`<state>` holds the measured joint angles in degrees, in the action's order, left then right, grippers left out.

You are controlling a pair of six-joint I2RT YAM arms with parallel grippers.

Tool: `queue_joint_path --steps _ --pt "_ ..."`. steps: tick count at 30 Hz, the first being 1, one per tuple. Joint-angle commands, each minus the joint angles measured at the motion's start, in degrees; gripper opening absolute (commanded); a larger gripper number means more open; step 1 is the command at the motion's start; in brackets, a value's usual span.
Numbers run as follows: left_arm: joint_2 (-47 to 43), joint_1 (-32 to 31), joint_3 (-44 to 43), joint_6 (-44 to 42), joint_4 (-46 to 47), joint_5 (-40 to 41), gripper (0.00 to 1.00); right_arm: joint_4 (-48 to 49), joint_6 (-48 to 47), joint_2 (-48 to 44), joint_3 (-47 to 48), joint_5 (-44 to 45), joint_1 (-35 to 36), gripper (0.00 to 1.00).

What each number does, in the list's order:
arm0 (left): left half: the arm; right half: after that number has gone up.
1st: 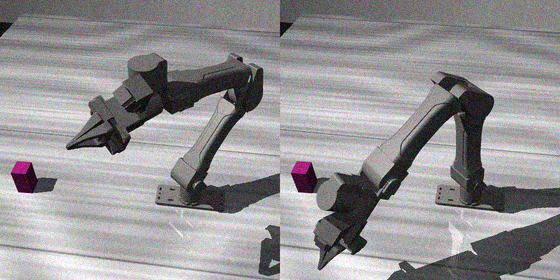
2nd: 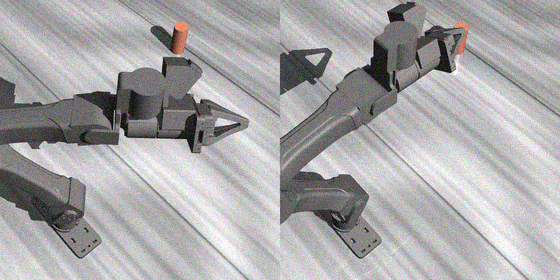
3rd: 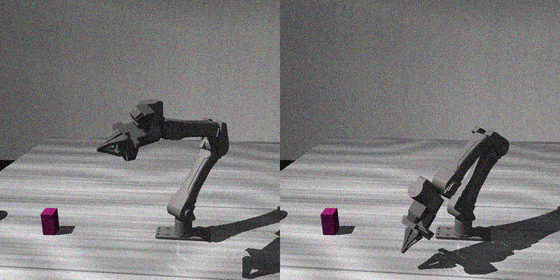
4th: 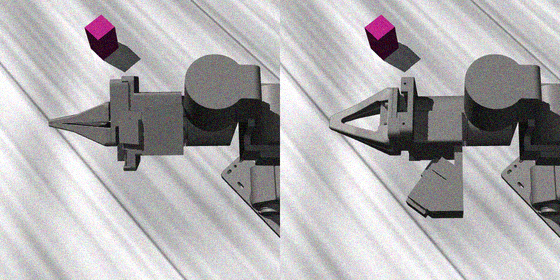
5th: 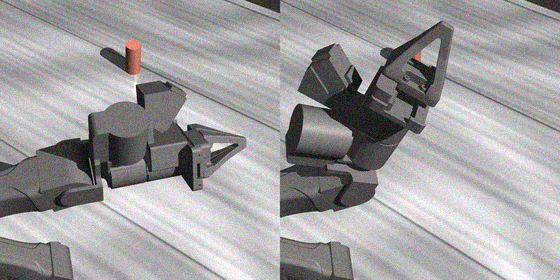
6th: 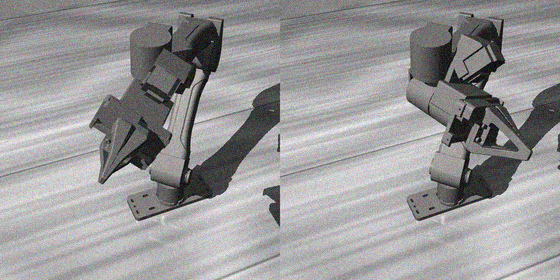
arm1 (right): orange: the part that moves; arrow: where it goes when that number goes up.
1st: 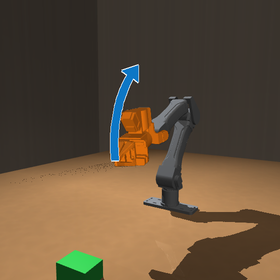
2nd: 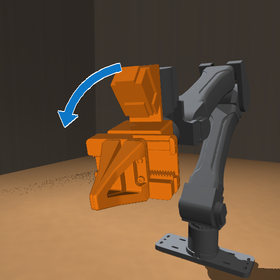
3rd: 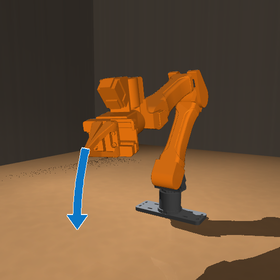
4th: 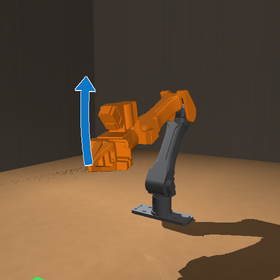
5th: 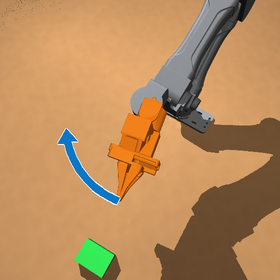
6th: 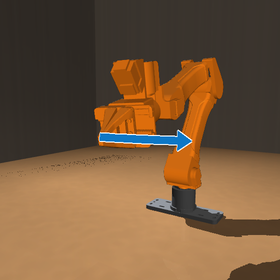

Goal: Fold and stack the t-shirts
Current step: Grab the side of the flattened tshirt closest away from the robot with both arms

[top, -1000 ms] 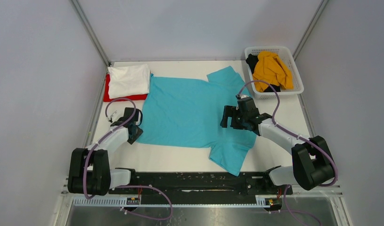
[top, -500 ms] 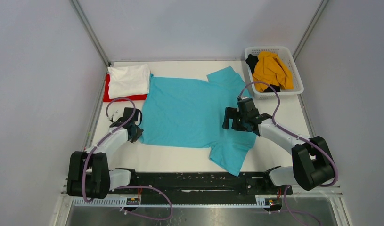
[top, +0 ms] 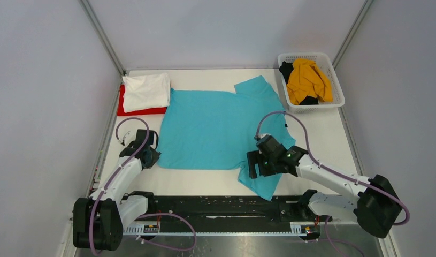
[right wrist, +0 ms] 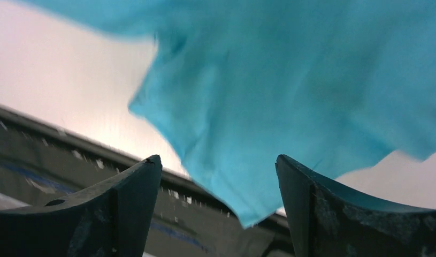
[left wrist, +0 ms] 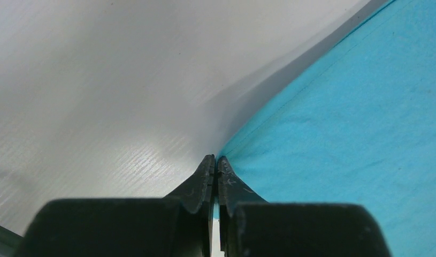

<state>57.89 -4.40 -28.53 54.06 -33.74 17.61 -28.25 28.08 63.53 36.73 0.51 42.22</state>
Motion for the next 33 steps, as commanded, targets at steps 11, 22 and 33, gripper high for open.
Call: queue_joint_path --steps 11,22,33 --pt "-1.61 0.14 1.38 -0.11 2.36 -1.75 0.0 -6.23 6.64 10.9 -2.64 -1.02 14.12 0.72" --pt "-4.58 0.16 1.91 1.37 -2.23 -2.65 0.0 -16.3 13.81 7.47 -4.07 1.97 14.91 0.0" --pt "-17.73 0.1 5.1 4.46 -10.04 -3.87 0.0 -28.37 16.36 -5.65 -4.55 -1.33 17.56 0.0"
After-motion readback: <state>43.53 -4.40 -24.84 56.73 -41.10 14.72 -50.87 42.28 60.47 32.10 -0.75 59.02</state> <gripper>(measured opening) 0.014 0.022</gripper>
